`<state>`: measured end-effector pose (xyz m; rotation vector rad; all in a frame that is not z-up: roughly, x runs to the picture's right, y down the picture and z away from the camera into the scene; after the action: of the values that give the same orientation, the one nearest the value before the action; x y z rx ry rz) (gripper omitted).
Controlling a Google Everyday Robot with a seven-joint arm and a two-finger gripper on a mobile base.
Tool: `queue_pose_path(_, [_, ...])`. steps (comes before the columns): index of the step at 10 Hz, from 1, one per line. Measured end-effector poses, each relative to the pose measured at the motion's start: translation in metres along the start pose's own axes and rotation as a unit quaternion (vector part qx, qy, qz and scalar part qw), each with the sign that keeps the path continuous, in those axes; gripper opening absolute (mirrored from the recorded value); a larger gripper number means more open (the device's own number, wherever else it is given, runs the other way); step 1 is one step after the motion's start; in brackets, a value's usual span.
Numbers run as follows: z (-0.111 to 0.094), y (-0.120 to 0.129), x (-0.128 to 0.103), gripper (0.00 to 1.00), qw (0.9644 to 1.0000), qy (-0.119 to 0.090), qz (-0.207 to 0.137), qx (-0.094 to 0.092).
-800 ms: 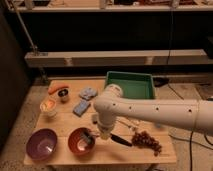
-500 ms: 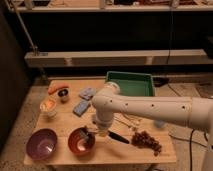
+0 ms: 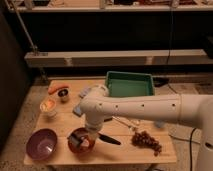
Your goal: Wipe red bowl with brush
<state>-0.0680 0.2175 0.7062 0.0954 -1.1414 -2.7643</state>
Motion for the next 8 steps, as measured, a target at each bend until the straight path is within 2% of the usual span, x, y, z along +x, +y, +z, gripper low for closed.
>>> queue_pose_path(1, [0.005,-0.012,0.003,0.00,0.9999,-0.002,-0.013,0.006])
queue_pose_path(3, [0.009,-0.021,-0.005,0.00,0.9999,-0.007,-0.012,0.010])
queue_pose_path(5, [0.009,-0.025,-0.023,0.00,0.9999,-0.011,-0.003,0.011])
queue_pose_path(8, [0.003,-0.024,-0.063,0.00,0.9995,-0.019,0.025,0.007])
